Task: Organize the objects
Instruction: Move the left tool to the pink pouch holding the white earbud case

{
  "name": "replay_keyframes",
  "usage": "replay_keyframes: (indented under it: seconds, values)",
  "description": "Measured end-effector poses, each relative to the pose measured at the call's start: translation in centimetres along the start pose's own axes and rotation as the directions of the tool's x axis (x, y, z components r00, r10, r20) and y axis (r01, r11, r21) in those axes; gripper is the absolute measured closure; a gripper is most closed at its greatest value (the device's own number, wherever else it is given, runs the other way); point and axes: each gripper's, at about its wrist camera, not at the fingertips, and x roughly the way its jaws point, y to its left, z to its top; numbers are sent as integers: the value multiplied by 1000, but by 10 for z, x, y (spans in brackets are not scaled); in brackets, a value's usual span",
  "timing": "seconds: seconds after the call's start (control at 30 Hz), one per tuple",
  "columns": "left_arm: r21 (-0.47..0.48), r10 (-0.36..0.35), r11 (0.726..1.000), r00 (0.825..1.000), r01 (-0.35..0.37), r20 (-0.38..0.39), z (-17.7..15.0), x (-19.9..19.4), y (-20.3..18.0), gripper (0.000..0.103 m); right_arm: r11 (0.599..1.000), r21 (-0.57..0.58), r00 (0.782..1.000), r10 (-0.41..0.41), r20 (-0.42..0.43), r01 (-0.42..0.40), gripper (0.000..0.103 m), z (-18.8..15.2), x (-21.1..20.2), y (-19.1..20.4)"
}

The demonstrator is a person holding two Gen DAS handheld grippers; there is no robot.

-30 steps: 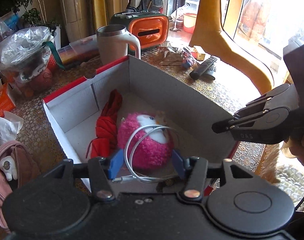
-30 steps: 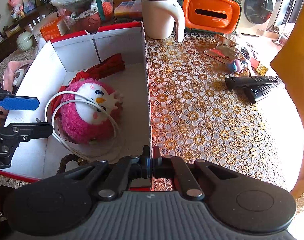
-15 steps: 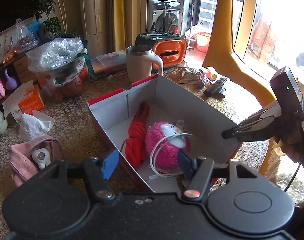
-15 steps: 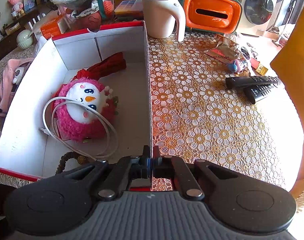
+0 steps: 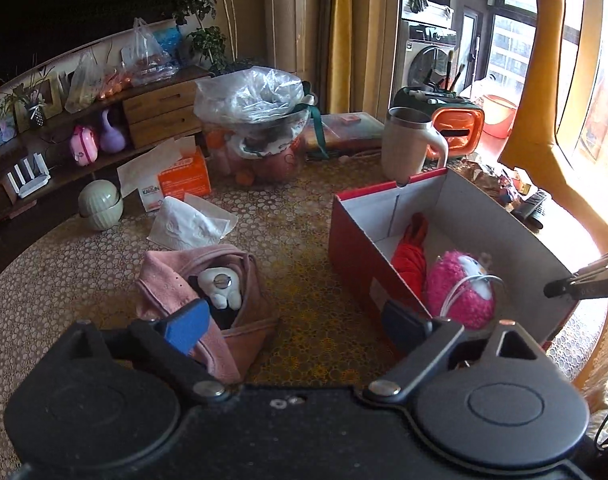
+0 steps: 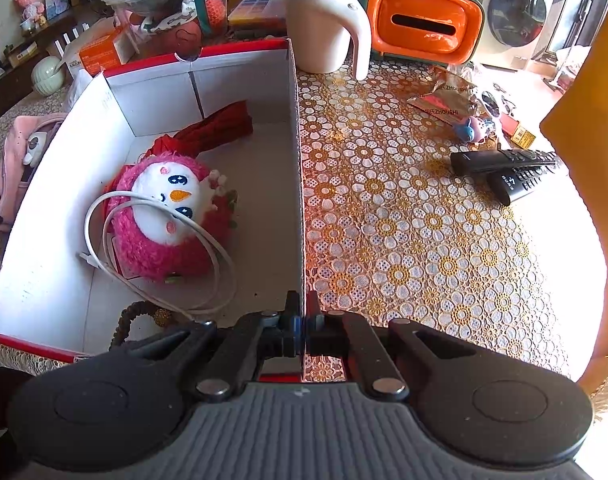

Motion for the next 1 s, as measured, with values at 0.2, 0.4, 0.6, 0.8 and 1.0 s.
replay_keyframes:
  seconds: [0.2, 0.4, 0.6, 0.8, 1.0]
  values:
    - [-80, 86, 993, 996, -87, -27, -4, 25, 39, 2, 1000, -1, 1000, -10, -12, 10, 102, 2, 1, 2]
    - [-171, 139, 973, 986, -153, -93, -8, 59, 83, 2, 1000, 2, 999, -17, -28, 17, 101, 5, 5, 3]
    - [-293, 131, 942, 982, -165, -134, -6, 86, 116, 1, 1000, 12, 999, -13, -38, 13, 101, 6, 6, 2]
    - [-331, 134, 926, 978, -182, -162, 2, 113, 130, 1, 1000, 12, 999, -11, -46, 12, 101, 8, 7, 3]
    - [-366, 126, 911, 974, -188, -187, 1, 136, 142, 1, 1000, 7, 999, -11, -53, 12, 101, 8, 10, 3]
